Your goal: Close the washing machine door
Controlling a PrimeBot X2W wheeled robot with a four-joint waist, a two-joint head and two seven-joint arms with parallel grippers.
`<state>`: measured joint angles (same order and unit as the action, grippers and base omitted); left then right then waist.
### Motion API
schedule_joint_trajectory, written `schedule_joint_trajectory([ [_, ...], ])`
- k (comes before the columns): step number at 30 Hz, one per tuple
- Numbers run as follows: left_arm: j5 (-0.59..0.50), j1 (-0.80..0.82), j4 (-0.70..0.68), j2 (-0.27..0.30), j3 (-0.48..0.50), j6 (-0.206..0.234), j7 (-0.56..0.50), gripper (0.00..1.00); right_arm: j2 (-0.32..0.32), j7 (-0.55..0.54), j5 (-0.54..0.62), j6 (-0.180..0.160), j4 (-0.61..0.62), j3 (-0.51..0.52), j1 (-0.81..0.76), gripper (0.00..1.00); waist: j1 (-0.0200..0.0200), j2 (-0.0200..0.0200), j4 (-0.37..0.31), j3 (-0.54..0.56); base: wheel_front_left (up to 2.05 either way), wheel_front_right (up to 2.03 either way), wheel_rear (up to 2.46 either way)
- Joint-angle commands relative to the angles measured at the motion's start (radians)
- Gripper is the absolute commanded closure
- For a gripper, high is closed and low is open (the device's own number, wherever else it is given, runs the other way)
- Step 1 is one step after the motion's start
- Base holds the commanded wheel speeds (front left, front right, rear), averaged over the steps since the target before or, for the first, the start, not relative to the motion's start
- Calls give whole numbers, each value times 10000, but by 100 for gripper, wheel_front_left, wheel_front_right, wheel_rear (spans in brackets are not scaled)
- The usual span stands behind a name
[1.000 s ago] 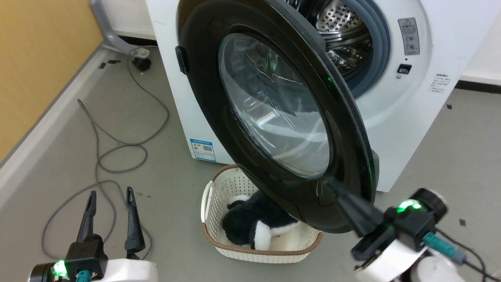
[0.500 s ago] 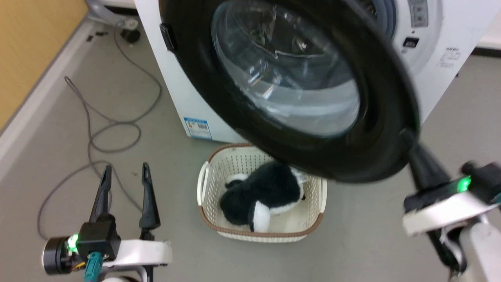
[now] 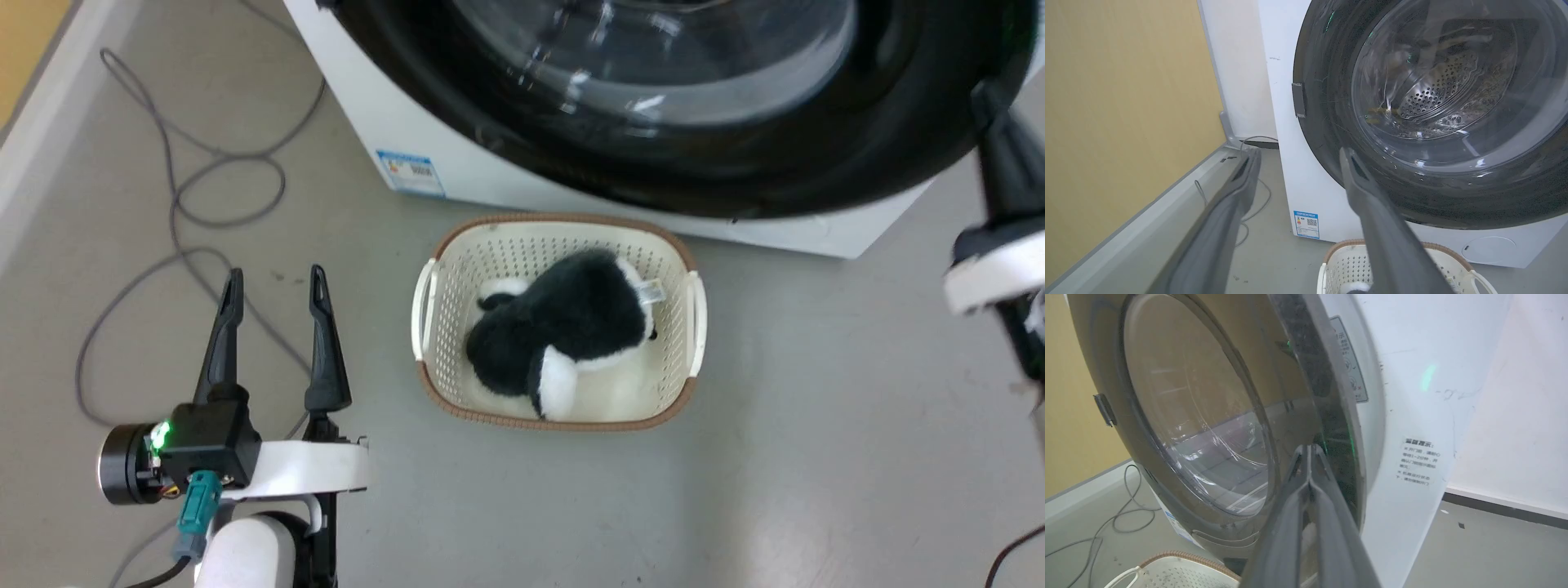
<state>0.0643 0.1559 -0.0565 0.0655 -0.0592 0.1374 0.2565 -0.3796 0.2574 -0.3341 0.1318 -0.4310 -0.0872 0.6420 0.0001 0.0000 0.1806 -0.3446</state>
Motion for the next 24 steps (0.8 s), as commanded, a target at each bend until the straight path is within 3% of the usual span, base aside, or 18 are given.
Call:
schedule_joint_trajectory([
  [1, -41, 185, -15, -50, -1, -36, 53, 0, -111, 44, 65, -11, -203, 53, 378, 100, -1, 0, 114, -253, 0, 0, 0],
  [7, -34, 336, -12, -106, 26, -11, 53, 0, -321, 44, 582, -11, -1291, 23, 1587, 100, -1, 0, 201, -501, 0, 0, 0],
  [17, -45, 318, -31, -140, 104, 55, 53, 0, 206, 44, 1393, -11, -3121, 569, 3130, 100, -1, 0, 190, -567, 0, 0, 0],
  [24, -85, 99, 98, -147, 247, 103, 53, 0, 621, 44, 1766, -11, -3119, 905, 2866, 100, -1, 0, 0, -84, 0, 0, 0],
])
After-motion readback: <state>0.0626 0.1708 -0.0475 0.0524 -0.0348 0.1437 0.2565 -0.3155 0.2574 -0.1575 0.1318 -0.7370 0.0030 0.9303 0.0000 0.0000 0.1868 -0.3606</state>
